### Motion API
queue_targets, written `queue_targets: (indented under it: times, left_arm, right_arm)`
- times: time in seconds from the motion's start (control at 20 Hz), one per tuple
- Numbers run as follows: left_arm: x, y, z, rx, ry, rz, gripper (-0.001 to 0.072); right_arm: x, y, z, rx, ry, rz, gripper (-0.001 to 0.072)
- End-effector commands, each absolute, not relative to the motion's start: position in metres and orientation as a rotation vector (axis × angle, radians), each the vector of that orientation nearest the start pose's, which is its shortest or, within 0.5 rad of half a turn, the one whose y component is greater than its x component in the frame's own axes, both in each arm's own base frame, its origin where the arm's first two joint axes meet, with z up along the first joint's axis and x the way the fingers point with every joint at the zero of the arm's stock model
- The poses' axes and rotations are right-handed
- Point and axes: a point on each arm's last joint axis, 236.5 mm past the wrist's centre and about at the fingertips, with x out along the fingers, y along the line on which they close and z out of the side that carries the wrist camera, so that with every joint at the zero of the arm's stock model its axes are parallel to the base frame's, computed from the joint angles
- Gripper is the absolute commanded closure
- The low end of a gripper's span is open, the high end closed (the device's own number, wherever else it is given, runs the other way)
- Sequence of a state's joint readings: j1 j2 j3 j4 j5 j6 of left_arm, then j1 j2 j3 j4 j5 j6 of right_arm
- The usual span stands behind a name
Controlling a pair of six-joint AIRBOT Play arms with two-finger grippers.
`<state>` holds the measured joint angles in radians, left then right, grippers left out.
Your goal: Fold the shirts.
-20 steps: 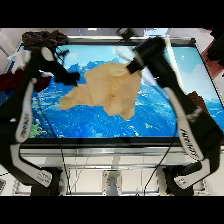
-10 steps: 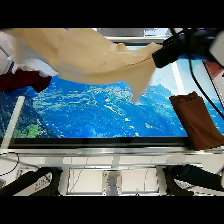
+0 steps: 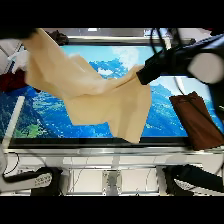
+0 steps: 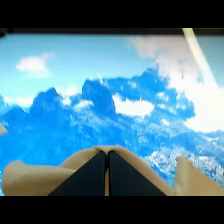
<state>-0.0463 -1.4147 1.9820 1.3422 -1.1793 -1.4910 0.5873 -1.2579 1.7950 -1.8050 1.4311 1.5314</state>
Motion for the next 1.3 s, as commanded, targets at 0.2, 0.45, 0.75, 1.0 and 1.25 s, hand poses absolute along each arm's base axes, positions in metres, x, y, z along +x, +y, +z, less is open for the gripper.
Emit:
queue_targets:
  times: [0.2,0.45,0.75,1.0,1.25]
  left_arm:
    - [0.585,-0.149,0.004,-0.043,1.018,-0.330,0.0699]
    - [0.622,-0.160,0.015,-0.044,0.868,-0.321,0.0279]
    - [0.609,-0.056,0.174,0.107,0.650,-0.126,0.0123]
    - [0.503,0.057,0.221,0.042,0.785,0.081,0.0206]
    - [0.404,0.043,0.099,-0.277,1.091,0.000,0.0223]
  right_arm:
    - [0.429,0.099,0.006,-0.017,1.281,0.203,0.0687]
    - [0.462,0.055,-0.041,0.119,1.239,0.053,0.0656]
    - [0.448,-0.011,-0.004,-0.037,1.282,-0.083,0.0315]
    - [0.396,-0.046,0.045,0.037,1.322,-0.056,0.0316]
    - [0.332,0.011,-0.008,0.304,1.450,0.252,0.0315]
